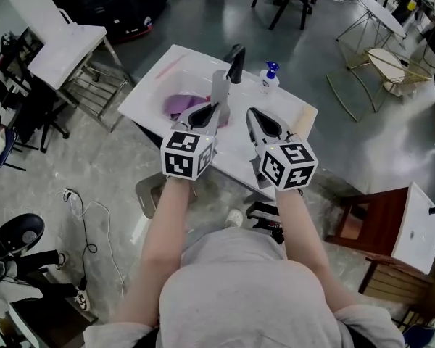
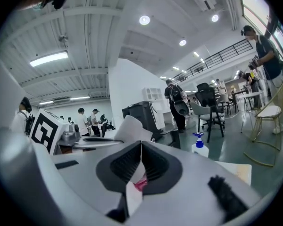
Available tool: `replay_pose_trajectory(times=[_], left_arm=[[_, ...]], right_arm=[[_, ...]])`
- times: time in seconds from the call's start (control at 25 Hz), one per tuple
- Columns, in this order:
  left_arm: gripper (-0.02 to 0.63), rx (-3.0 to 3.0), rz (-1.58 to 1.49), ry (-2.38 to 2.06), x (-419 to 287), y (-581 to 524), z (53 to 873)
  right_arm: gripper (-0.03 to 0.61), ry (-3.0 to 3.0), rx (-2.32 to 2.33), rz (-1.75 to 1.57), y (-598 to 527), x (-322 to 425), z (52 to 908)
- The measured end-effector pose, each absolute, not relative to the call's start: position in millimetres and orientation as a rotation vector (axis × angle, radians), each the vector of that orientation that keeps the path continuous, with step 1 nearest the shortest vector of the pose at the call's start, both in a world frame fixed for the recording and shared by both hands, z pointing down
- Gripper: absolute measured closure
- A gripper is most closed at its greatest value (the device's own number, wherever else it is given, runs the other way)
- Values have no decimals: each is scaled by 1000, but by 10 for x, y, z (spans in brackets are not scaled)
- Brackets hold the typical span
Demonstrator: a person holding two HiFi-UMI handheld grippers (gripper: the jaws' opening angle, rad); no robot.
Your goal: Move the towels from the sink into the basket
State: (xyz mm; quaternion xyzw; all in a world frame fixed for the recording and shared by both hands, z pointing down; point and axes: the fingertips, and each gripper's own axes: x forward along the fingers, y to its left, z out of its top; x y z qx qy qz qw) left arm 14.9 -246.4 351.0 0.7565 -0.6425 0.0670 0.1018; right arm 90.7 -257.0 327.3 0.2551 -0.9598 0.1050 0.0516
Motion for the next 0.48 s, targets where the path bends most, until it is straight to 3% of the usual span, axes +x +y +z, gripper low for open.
replay_pose_trajectory(times=[0.48], left_arm=[[598,2245,178,-1972,-482,-1913,3254]], right_arm=[[560,-2933,729,301,-2080,250,3152]])
